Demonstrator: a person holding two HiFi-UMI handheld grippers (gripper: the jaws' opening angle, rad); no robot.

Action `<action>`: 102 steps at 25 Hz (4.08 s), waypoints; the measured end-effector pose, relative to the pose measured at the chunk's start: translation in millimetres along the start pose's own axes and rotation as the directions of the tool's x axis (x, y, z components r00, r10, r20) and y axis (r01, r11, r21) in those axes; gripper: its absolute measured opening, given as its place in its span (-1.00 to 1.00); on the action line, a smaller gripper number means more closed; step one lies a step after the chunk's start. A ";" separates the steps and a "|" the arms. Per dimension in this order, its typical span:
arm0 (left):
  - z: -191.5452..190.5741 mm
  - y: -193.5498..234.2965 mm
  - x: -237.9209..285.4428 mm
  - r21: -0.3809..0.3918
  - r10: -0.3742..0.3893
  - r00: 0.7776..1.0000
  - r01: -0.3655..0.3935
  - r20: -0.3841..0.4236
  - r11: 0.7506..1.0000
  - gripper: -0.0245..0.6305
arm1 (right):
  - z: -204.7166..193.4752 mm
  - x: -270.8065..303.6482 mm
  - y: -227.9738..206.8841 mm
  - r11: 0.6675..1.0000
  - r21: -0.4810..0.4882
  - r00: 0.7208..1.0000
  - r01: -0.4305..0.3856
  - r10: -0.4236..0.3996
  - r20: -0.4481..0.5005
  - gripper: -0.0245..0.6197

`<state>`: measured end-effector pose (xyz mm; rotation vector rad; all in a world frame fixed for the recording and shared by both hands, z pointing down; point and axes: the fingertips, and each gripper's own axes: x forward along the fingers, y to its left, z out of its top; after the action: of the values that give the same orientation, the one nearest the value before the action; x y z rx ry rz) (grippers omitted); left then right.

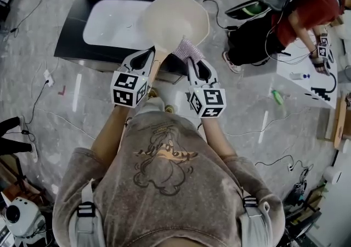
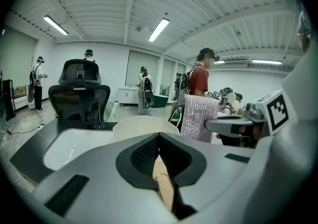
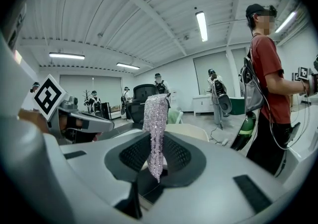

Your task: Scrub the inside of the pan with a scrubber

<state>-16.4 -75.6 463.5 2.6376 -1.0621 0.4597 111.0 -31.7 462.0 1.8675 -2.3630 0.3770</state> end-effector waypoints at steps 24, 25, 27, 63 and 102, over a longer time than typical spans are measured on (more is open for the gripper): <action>-10.3 28.8 61.7 0.045 -0.136 0.978 0.145 -0.158 0.988 -0.87 | 17.8 70.6 -27.1 0.998 -0.015 0.998 0.062 -0.063 -0.026 -0.67; -12.5 27.9 64.0 0.039 -0.137 0.976 0.145 -0.166 0.989 -0.87 | 18.4 72.3 -28.9 0.998 -0.018 0.998 0.058 -0.058 -0.030 -0.67; -16.9 26.9 67.5 0.025 -0.139 0.973 0.146 -0.183 0.989 -0.87 | 20.1 76.3 -31.4 0.999 -0.021 0.998 0.045 -0.046 -0.035 -0.67; -112.6 5.4 103.2 -0.084 -0.177 0.845 0.156 -0.504 0.984 0.29 | 9.2 127.1 -43.1 0.995 -0.038 0.991 -0.098 0.094 -0.094 -0.67; -118.0 8.9 97.0 -0.211 -0.187 0.805 0.079 -0.563 0.974 -0.13 | -85.2 219.5 18.8 0.806 -0.240 0.769 -0.541 0.358 -0.530 -0.67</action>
<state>20.9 -100.7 609.7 2.1612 -0.6718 1.0067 34.2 -212.5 593.2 0.8830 -2.3034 0.3215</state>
